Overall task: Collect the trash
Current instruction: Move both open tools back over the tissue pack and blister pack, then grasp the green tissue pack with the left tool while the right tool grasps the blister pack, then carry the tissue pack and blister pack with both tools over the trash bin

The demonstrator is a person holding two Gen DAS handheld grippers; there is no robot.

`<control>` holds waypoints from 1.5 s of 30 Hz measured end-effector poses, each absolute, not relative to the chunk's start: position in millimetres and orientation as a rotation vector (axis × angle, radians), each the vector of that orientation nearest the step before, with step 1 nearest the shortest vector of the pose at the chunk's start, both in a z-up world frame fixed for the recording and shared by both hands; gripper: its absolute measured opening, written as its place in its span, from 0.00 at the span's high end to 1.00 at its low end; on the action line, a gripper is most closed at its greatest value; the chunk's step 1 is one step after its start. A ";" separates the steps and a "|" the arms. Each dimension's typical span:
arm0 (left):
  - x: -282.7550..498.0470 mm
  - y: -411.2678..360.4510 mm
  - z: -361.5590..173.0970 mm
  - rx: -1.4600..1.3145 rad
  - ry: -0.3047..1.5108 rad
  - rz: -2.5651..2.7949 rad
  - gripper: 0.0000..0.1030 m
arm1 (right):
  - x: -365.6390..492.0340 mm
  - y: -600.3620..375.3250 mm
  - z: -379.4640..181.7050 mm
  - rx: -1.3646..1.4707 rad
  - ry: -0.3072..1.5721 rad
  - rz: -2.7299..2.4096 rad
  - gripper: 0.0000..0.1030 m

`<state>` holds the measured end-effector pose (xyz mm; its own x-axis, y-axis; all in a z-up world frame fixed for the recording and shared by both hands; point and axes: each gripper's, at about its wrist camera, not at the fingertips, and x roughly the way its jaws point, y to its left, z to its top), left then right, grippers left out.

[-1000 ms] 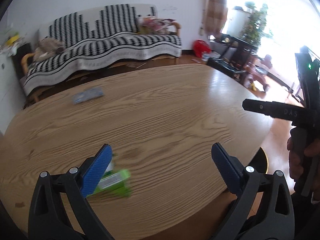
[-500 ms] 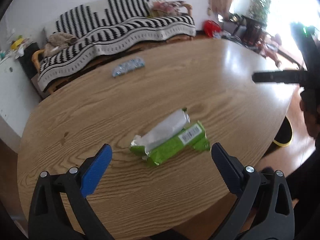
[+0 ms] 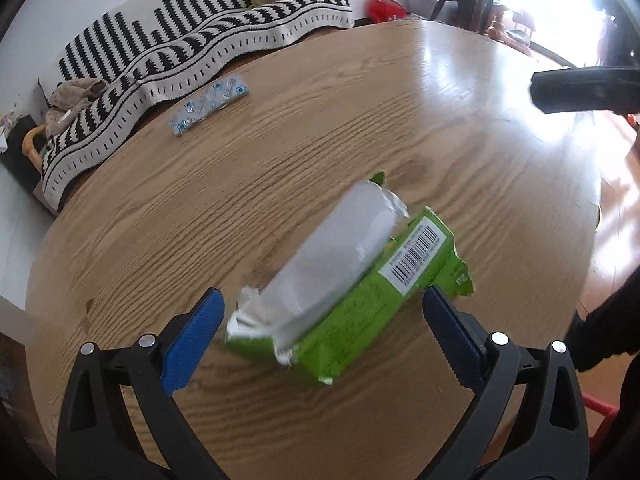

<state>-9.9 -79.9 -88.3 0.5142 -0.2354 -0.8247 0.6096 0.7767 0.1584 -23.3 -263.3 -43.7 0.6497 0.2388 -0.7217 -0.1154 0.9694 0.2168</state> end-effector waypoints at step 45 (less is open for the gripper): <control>60.4 -0.8 -81.4 0.012 1.114 -0.130 0.57 | 295.2 -104.4 -87.2 -0.296 0.931 0.461 0.72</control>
<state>60.4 -0.8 -81.4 0.4347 -0.0982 -0.8952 0.1104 0.9924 -0.0552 295.2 -104.4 -87.2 0.5107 0.2513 -0.8222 -0.5008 0.8643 -0.0469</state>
